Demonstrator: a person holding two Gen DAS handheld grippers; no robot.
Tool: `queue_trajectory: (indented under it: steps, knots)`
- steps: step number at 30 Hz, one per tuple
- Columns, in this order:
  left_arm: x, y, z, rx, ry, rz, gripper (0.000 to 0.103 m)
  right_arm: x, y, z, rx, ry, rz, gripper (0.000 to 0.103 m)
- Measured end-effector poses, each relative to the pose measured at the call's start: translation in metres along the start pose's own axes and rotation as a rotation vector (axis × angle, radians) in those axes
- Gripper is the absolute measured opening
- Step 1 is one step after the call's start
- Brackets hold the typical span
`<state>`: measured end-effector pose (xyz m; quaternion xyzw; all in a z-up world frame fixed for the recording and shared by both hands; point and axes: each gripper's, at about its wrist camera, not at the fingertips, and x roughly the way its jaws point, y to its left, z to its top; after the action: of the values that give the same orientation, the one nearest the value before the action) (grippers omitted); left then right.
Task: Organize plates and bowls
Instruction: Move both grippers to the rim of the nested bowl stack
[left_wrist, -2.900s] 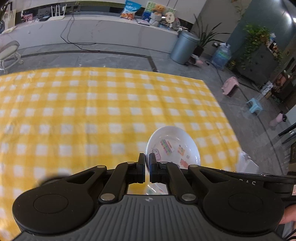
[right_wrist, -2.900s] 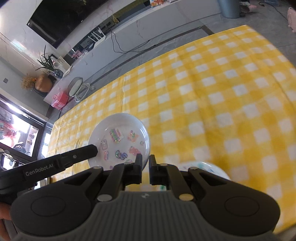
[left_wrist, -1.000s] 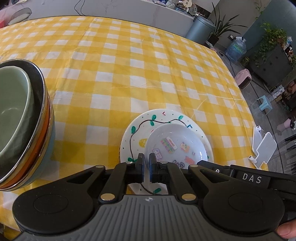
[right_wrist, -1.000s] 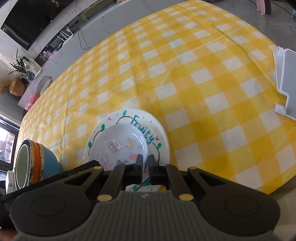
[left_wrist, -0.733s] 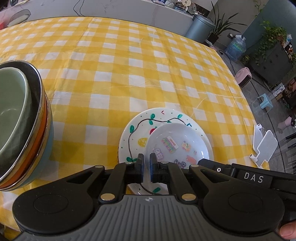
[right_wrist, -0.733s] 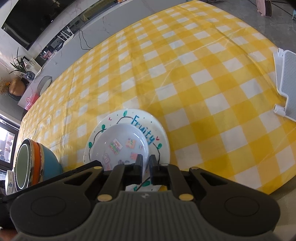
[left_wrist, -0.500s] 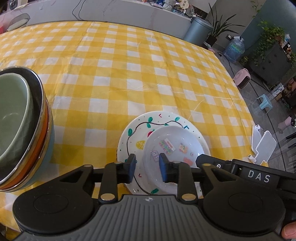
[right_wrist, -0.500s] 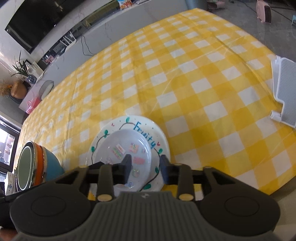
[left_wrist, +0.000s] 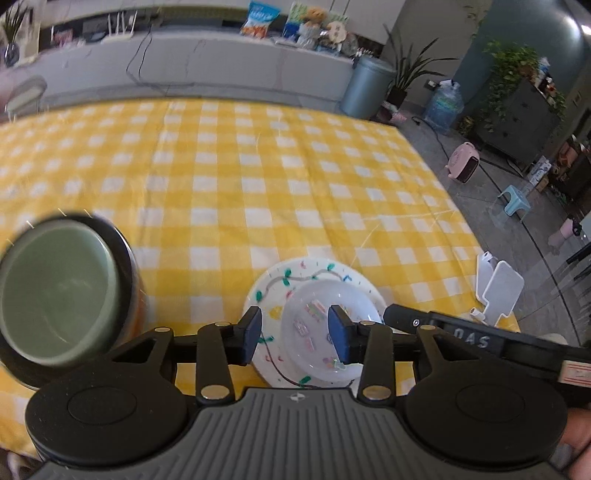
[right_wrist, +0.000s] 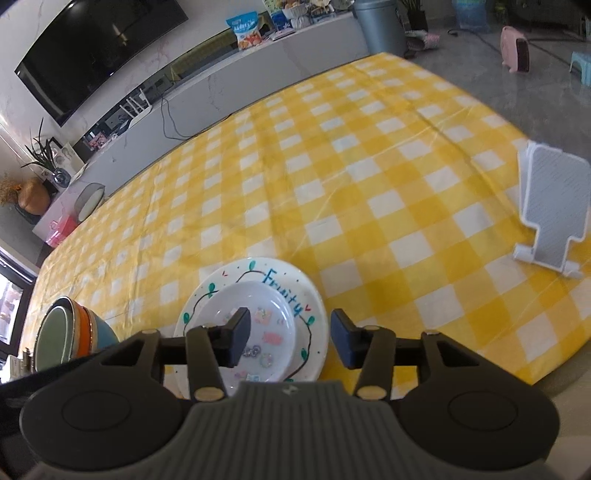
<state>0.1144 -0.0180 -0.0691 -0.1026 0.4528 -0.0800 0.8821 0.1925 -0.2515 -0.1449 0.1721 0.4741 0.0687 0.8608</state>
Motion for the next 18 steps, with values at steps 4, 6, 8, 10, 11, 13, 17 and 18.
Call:
queue_trajectory:
  steps: [4, 6, 8, 10, 11, 13, 17, 18]
  knots:
    - [-0.027, 0.006, 0.008, 0.031, -0.034, 0.025, 0.059, -0.009, 0.009, 0.000, -0.012, -0.020, -0.042, 0.056]
    - [-0.040, 0.012, 0.010, 0.036, -0.051, 0.031, 0.065, -0.016, 0.012, 0.000, 0.012, -0.031, -0.019, 0.059]
    - [-0.051, 0.020, 0.013, 0.038, -0.063, 0.041, 0.066, -0.023, 0.018, 0.000, 0.033, -0.039, 0.018, 0.064]
    - [-0.061, 0.029, 0.015, 0.036, -0.070, 0.060, 0.067, -0.028, 0.030, -0.001, 0.029, -0.043, 0.050, 0.066]
    - [-0.066, 0.035, 0.016, 0.032, -0.075, 0.070, 0.068, -0.030, 0.037, -0.001, 0.021, -0.043, 0.062, 0.068]
    - [-0.074, 0.048, 0.019, 0.016, -0.085, 0.089, 0.071, -0.032, 0.053, -0.001, 0.003, -0.042, 0.088, 0.070]
    - [-0.084, 0.077, 0.023, -0.057, -0.103, 0.124, 0.075, -0.030, 0.087, -0.003, -0.030, -0.025, 0.154, 0.075]
    - [-0.084, 0.084, 0.024, -0.077, -0.103, 0.134, 0.075, -0.028, 0.096, -0.003, -0.038, -0.018, 0.167, 0.076]
